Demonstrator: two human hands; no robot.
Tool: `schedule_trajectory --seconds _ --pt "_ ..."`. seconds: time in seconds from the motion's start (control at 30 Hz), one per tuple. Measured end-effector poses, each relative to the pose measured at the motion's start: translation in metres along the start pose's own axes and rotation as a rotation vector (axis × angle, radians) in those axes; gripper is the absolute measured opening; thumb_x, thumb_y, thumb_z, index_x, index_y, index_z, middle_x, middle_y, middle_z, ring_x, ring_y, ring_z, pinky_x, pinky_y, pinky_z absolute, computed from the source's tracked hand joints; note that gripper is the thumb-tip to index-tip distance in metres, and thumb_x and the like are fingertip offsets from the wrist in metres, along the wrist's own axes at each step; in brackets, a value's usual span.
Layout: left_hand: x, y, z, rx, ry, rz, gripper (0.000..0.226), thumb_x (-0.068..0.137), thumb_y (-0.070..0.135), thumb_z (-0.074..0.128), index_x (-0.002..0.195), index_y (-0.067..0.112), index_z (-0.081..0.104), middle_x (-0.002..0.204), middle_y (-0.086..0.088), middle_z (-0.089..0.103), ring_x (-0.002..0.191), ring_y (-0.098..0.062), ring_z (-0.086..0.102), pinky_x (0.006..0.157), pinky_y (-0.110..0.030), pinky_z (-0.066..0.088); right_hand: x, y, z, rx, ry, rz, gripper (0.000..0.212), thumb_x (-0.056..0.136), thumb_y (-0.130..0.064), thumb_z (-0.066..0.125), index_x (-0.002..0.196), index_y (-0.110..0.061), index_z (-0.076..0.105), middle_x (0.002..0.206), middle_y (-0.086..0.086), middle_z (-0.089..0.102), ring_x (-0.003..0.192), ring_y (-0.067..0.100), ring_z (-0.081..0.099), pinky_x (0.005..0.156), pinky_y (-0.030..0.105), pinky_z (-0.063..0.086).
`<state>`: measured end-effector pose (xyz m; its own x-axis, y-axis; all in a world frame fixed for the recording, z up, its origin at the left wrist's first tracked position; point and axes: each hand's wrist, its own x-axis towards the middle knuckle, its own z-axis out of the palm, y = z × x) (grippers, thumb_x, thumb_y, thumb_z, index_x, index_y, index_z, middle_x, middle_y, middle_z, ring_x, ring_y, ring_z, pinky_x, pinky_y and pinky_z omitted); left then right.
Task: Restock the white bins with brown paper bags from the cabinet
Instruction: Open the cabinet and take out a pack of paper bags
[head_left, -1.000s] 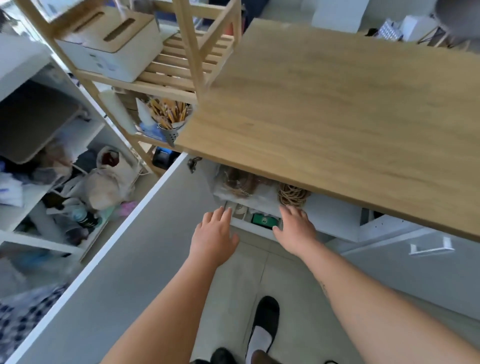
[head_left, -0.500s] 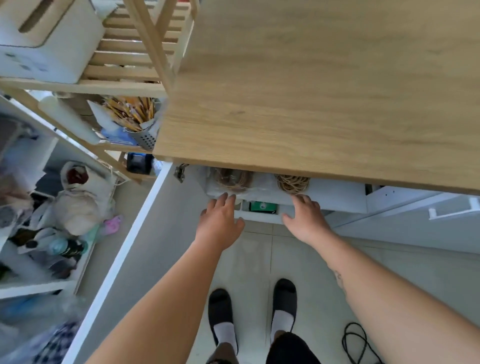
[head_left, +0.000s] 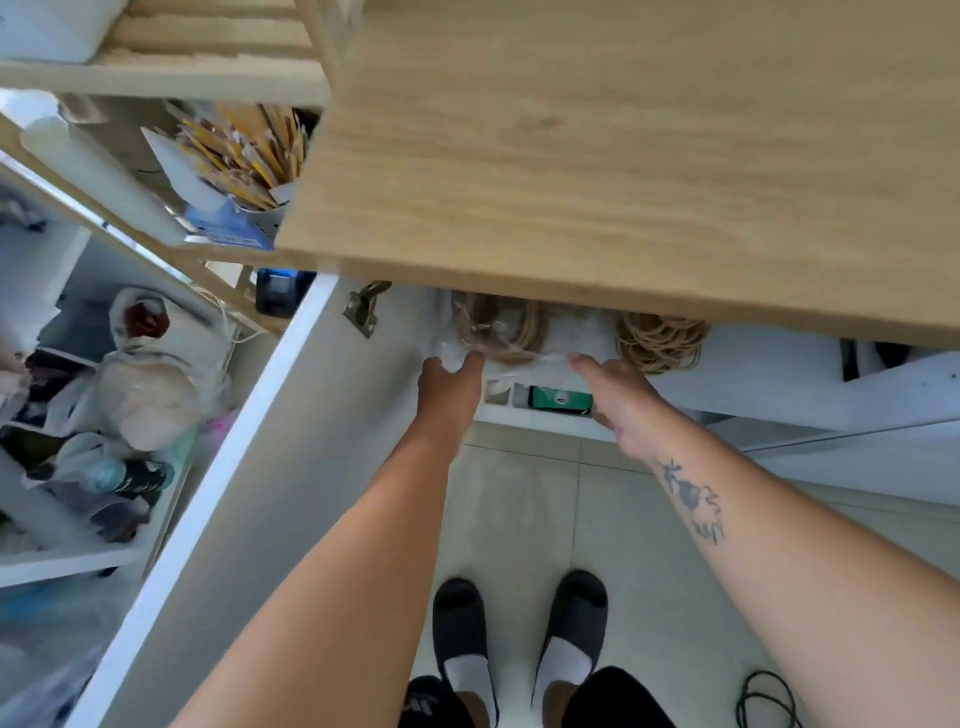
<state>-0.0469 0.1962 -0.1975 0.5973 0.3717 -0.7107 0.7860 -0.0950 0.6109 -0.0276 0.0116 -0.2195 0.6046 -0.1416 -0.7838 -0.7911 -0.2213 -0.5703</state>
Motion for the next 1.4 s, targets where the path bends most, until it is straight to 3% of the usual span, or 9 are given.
schedule_trajectory --seconds 0.1,0.27,0.37,0.47,0.63,0.77,0.93,1.27,1.4 --pt "0.036 -0.007 0.014 -0.145 0.005 -0.053 0.081 0.089 0.059 0.056 0.152 0.015 0.03 0.153 -0.008 0.04 0.135 -0.031 0.045 0.107 -0.042 0.039 0.029 0.004 0.009 0.186 -0.022 0.03 0.094 0.071 -0.066 0.067 0.144 -0.017 0.035 0.134 -0.001 0.043 0.111 0.023 0.051 0.103 0.043 0.046" --pt "0.071 -0.01 0.022 -0.321 -0.045 -0.091 0.076 0.08 0.072 0.06 0.13 0.015 0.052 0.095 0.005 0.057 0.097 -0.016 0.058 0.101 -0.041 0.048 0.06 0.007 0.02 0.285 -0.087 0.036 0.065 0.083 -0.056 0.066 0.131 -0.014 0.053 0.117 0.006 0.056 0.103 0.023 0.056 0.098 0.038 0.049" --pt "0.086 -0.012 0.025 -0.332 -0.061 -0.116 0.085 0.073 0.075 0.065 0.133 0.017 0.053 0.115 0.001 0.061 0.099 -0.018 0.059 0.1 -0.042 0.05 0.072 0.002 0.027 0.322 -0.117 0.049 0.052 0.082 -0.051 0.07 0.118 -0.015 0.063 0.103 0.005 0.059 0.085 0.017 0.056 0.079 0.032 0.05" --pt "0.09 -0.019 0.031 -0.343 -0.059 -0.124 0.087 0.072 0.069 0.072 0.137 0.016 0.051 0.133 -0.001 0.058 0.106 -0.019 0.058 0.098 -0.038 0.051 0.076 0.0 0.033 0.333 -0.134 0.045 0.032 0.086 -0.035 0.072 0.112 -0.018 0.065 0.114 0.003 0.06 0.104 0.021 0.059 0.084 0.03 0.05" --pt "0.077 -0.03 0.035 -0.382 -0.018 -0.076 0.061 0.083 0.056 0.071 0.129 0.018 0.056 0.117 0.001 0.059 0.101 -0.018 0.055 0.1 -0.039 0.051 0.061 0.006 0.035 0.403 -0.186 0.068 0.009 0.09 -0.008 0.066 0.098 -0.01 0.063 0.094 0.009 0.06 0.08 0.019 0.054 0.092 0.035 0.053" --pt "0.047 -0.05 0.045 -0.603 0.182 -0.26 0.094 0.066 0.054 0.086 0.137 0.019 0.035 0.128 -0.004 0.043 0.095 -0.021 0.057 0.095 -0.042 0.055 0.042 0.02 0.034 0.446 -0.193 0.122 0.002 0.094 -0.006 0.061 0.094 -0.008 0.061 0.095 0.015 0.061 0.078 0.023 0.058 0.086 0.037 0.054" --pt "0.018 -0.078 0.05 -0.98 -0.137 -0.254 0.053 0.083 0.038 0.077 0.121 0.003 0.065 0.111 -0.013 0.074 0.1 -0.025 0.072 0.093 -0.037 0.057 0.018 0.046 0.035 0.481 -0.227 0.162 0.011 0.095 -0.007 0.059 0.106 -0.008 0.06 0.115 0.015 0.059 0.09 0.027 0.058 0.079 0.035 0.053" --pt "0.005 -0.104 0.038 -1.052 -0.153 -0.188 0.038 0.092 0.025 0.069 0.124 0.005 0.065 0.115 -0.014 0.073 0.111 -0.026 0.068 0.104 -0.04 0.05 -0.002 0.083 0.021 0.266 -0.387 0.191 0.026 0.091 -0.027 0.066 0.114 -0.016 0.062 0.115 0.002 0.063 0.104 0.025 0.063 0.086 0.035 0.052" --pt "0.007 -0.104 0.035 -1.027 -0.096 -0.219 0.029 0.09 0.019 0.071 0.115 0.006 0.069 0.113 -0.014 0.074 0.112 -0.027 0.067 0.105 -0.043 0.049 0.004 0.074 0.003 0.121 -0.421 0.161 0.067 0.066 -0.048 0.079 0.122 -0.019 0.059 0.126 0.006 0.061 0.112 0.026 0.06 0.092 0.038 0.05"
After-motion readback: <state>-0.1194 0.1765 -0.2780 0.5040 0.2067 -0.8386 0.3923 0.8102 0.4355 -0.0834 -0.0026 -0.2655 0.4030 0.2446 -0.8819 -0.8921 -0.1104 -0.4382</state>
